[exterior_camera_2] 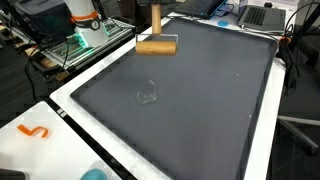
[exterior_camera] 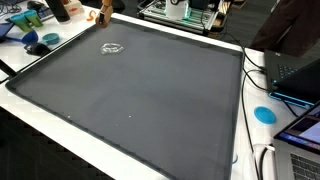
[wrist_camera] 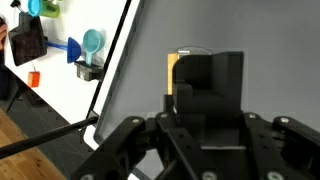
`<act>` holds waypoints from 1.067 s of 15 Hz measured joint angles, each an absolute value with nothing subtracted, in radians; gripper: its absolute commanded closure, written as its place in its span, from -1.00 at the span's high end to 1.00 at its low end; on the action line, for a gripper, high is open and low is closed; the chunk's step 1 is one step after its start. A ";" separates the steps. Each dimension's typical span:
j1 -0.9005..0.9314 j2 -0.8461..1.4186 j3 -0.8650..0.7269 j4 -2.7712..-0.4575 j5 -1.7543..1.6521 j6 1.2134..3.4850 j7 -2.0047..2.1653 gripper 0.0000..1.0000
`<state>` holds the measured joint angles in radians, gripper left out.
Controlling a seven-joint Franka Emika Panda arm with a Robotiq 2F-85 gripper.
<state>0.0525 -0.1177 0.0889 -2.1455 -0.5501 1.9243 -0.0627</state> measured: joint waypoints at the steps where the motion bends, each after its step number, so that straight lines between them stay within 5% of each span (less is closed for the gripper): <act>1: 0.060 -0.117 0.098 -2.141 -0.550 1.918 -0.066 -0.52; 16: 0.126 0.046 0.155 -2.041 -0.550 1.871 0.078 -0.52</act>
<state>0.1255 0.0457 0.1549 -2.0408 -0.5505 1.8712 0.0777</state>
